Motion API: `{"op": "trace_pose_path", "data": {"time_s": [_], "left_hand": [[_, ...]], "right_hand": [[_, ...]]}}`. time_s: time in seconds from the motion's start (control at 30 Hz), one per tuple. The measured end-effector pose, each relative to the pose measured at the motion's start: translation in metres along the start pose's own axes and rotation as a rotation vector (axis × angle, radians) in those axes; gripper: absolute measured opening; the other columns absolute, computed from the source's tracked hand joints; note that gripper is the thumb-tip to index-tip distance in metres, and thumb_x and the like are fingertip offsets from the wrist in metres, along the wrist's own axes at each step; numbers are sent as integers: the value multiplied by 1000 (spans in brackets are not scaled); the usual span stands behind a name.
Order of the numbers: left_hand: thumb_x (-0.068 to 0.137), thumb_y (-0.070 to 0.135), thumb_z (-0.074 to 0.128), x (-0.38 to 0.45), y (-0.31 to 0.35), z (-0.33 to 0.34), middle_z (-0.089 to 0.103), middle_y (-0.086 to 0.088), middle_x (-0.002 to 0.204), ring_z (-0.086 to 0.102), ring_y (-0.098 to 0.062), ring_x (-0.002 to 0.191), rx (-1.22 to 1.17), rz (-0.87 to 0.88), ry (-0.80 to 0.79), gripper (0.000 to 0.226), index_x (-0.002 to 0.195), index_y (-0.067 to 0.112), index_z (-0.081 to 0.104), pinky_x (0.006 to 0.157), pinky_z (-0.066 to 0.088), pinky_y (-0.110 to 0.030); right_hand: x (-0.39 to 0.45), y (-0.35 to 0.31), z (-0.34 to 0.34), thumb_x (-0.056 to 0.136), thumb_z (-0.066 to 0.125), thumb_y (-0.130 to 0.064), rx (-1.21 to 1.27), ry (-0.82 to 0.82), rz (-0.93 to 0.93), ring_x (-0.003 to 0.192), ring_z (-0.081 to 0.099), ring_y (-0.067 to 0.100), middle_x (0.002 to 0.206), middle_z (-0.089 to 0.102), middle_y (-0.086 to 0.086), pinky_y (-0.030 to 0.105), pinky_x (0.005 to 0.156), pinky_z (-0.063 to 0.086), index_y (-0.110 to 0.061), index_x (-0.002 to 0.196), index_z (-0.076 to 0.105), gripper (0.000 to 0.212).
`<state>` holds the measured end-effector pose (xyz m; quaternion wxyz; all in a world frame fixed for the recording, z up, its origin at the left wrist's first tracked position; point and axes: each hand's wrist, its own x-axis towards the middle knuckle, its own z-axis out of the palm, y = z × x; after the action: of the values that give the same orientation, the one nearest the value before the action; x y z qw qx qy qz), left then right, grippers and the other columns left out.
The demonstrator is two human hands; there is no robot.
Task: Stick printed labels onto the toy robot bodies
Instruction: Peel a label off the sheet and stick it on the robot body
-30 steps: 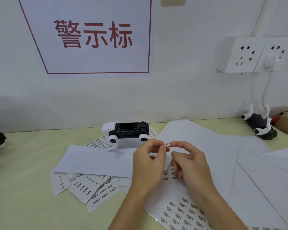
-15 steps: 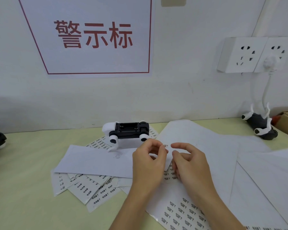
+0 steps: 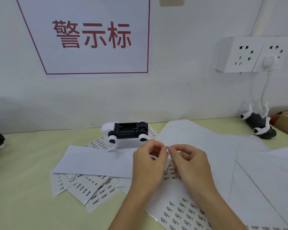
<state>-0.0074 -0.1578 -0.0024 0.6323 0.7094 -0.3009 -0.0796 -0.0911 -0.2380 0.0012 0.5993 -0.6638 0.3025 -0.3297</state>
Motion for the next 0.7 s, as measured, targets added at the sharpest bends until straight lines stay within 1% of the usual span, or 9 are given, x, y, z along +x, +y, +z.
{"op": "trace_pose_path", "data": {"time_s": [0.1,0.2,0.33,0.4,0.47,0.53,0.57,0.63,0.7], "left_hand": [[91,10,68,0,0,0,71,10,74,67,-9,72,17,17,-2,15,78,18,70,66,54,-24],[90,9,68,0,0,0,72,9,73,68,-9,71,27,24,5,16,77,19,71,66,55,-23],[94,9,59,-1,1,-2,71,1,64,68,-12,62,25,-1,27,27,68,12,69,65,58,-37],[95,7,55,0,2,-3,70,-3,63,67,-11,58,-20,-15,48,30,68,9,68,63,58,-39],[96,11,53,-2,5,-3,69,-5,61,65,-14,52,-71,1,52,30,69,10,66,56,56,-35],[93,21,51,-5,9,-2,64,-6,56,59,-16,44,-88,61,73,27,70,12,62,46,50,-32],[91,24,50,-5,11,-2,60,-6,54,55,-16,41,-70,104,109,26,70,13,60,43,45,-33],[90,24,52,-3,14,-5,55,-4,57,47,-14,44,-17,195,212,21,73,16,60,43,39,-32],[88,21,55,3,15,-14,54,5,64,48,-7,57,36,266,347,9,81,20,60,52,36,-18]], "right_hand": [[0,0,0,92,68,-21,0,13,-4,48,38,15,50,51,0,25,49,37,-19,78,73,15],[-1,1,1,92,68,-18,-13,26,-39,44,37,13,49,53,0,20,45,36,-17,77,72,15],[-2,0,2,93,66,-17,-24,62,-80,41,37,9,45,51,-6,15,43,35,-15,77,69,16],[0,1,-1,93,66,-16,-14,108,-83,44,38,11,47,49,-4,16,44,35,-16,76,68,17],[1,2,-3,93,65,-17,-17,138,-75,47,40,12,50,50,-2,16,45,36,-17,76,68,16],[2,3,-4,93,65,-20,-40,123,-47,49,43,12,53,55,-2,16,47,38,-19,78,69,15],[3,3,-3,94,65,-21,-52,109,-30,49,44,11,53,57,-3,17,47,39,-20,79,69,15],[3,4,-3,94,65,-22,-64,93,-17,49,44,10,52,57,-7,15,47,38,-20,80,69,14],[3,4,-3,94,65,-22,-71,86,-18,49,43,9,51,55,-8,13,46,36,-20,80,69,15]]}}
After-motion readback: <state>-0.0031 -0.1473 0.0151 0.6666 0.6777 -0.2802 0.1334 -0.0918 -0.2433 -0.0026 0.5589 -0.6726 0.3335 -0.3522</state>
